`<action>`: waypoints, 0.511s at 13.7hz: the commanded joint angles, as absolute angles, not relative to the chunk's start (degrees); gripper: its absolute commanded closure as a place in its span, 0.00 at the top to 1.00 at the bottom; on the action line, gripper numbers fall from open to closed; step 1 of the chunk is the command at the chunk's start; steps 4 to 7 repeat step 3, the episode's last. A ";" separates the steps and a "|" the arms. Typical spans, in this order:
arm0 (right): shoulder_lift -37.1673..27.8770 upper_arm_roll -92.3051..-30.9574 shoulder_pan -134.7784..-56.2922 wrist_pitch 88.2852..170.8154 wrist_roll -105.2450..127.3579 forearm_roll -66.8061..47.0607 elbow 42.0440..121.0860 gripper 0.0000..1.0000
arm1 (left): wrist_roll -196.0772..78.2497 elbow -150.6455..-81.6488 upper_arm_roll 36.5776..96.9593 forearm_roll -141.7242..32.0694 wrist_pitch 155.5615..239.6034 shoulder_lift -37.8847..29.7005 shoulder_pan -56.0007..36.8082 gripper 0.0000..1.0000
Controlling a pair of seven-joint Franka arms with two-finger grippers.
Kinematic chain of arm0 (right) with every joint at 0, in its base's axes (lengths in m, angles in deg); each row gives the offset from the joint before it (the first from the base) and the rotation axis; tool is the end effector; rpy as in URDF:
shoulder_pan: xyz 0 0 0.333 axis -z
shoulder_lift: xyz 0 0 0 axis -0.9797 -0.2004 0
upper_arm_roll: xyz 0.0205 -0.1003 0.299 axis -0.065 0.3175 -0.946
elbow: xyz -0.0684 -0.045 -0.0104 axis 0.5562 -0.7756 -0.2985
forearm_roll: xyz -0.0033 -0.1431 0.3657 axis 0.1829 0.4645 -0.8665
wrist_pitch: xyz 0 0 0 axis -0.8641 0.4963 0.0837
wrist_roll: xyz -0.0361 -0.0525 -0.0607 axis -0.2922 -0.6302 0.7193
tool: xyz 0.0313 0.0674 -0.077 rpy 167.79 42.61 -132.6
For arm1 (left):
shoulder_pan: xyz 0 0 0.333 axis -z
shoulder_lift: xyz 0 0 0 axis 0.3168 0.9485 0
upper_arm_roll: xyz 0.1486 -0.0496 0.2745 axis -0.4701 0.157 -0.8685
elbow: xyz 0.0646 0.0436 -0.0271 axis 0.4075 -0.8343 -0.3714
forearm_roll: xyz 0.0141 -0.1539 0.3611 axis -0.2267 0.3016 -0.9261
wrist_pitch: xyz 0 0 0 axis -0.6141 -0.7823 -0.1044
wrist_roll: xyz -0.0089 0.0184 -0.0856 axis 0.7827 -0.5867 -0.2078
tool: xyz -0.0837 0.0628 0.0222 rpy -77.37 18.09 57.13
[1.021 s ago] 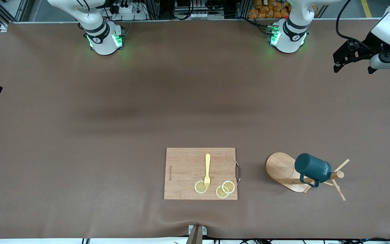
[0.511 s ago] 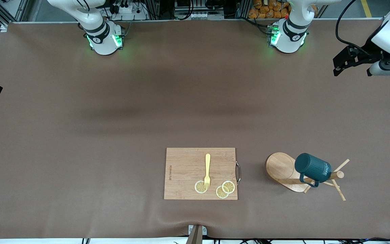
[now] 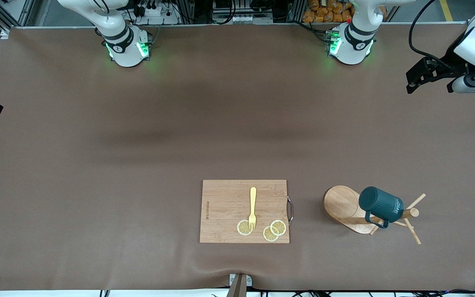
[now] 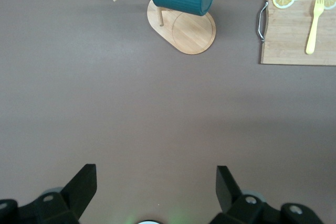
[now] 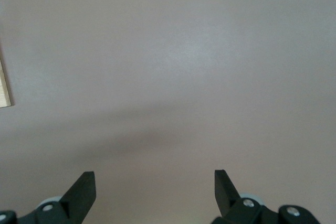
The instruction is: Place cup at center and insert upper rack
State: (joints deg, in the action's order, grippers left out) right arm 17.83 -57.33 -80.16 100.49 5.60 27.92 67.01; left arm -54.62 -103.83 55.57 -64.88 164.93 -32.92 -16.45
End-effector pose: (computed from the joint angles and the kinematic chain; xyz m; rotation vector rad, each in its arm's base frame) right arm 0.5486 -0.0781 0.6559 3.1135 -0.2318 0.0260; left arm 0.5201 -0.0830 0.6685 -3.1169 -0.0491 -0.0124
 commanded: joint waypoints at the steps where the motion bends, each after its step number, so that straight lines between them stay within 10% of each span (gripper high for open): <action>1: 17.76 -58.38 -78.96 100.15 5.23 27.24 65.78 1.00 | -52.97 -102.92 55.47 -64.26 163.92 -32.70 -16.19 1.00; 7: 17.85 -58.56 -79.31 100.15 5.32 27.67 65.69 1.00 | -53.06 -103.01 55.47 -64.26 163.92 -32.61 -16.71 1.00</action>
